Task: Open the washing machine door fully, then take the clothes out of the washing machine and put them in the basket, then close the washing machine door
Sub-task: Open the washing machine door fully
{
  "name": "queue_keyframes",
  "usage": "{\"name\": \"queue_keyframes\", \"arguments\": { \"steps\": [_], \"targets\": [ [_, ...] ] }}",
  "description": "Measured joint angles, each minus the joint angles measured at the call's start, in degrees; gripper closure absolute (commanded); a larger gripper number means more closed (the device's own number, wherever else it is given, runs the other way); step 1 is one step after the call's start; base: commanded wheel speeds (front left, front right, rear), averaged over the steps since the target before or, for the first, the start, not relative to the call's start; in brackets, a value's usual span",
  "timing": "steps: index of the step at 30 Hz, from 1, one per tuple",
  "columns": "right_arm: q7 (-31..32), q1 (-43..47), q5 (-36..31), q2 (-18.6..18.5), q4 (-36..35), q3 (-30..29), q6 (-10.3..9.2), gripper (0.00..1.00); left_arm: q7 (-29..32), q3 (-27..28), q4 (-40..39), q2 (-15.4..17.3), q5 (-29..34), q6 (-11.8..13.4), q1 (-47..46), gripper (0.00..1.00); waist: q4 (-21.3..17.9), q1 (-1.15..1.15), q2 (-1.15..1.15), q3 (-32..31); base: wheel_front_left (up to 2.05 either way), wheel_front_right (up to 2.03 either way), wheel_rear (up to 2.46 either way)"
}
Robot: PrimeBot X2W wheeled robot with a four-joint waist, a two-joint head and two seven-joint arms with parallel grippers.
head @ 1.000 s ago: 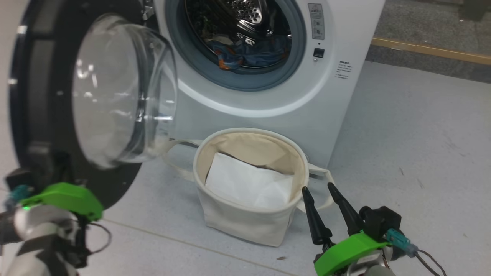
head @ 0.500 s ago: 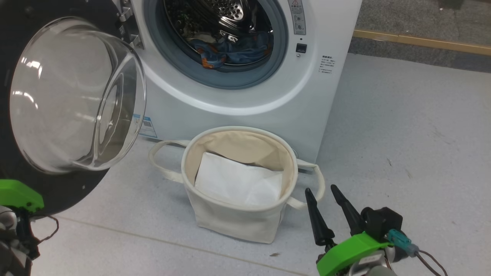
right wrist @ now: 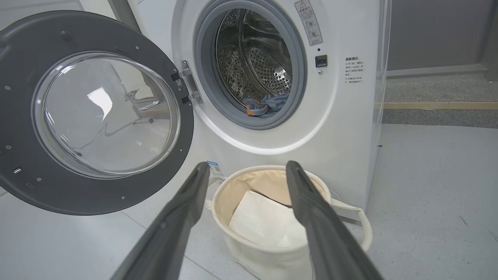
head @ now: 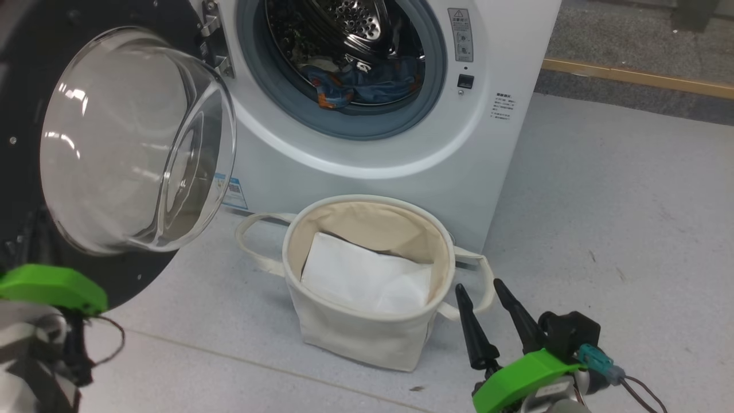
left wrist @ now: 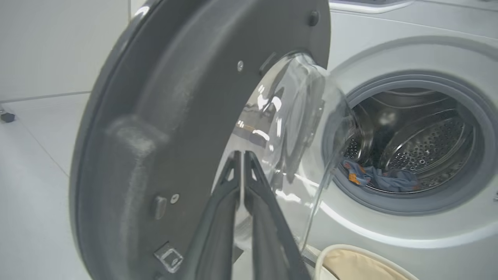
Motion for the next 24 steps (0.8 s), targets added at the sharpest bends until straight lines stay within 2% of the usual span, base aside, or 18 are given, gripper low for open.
{"name": "queue_keyframes", "arguments": {
  "steps": [1,8,13,20,24],
  "targets": [
    [0.00,0.00,0.05,0.01,0.03,0.07,0.00,0.00,0.00,-0.18,-1.71,-0.38,0.02,-0.70,0.94,0.00,0.01,0.00,0.00,-0.04,0.00,0.00,0.00],
    [-0.09,-0.02,0.19,0.01,0.23,0.10,0.00,0.00,0.00,-1.03,-14.80,-3.02,1.12,-3.35,10.88,0.00,-0.40,0.00,0.00,0.29,0.00,0.00,0.00],
    [-0.51,-0.24,0.30,0.01,0.46,-0.08,0.00,0.00,0.00,-1.82,-23.45,-5.34,1.12,-3.90,17.07,0.00,-0.72,0.00,0.00,1.26,0.00,0.00,0.00],
    [-0.52,-2.45,0.03,0.01,0.43,-0.07,0.00,0.00,1.92,-3.02,-29.45,-5.39,-0.40,-5.49,19.65,0.00,-2.18,0.00,0.00,2.86,0.00,0.00,0.00],
    [-0.53,-3.53,-0.69,0.01,0.37,0.40,0.00,0.00,3.70,-4.94,-32.48,-5.31,-1.60,-6.43,22.34,0.00,-4.59,0.00,0.00,3.93,0.00,0.00,0.00]
  ]
}}
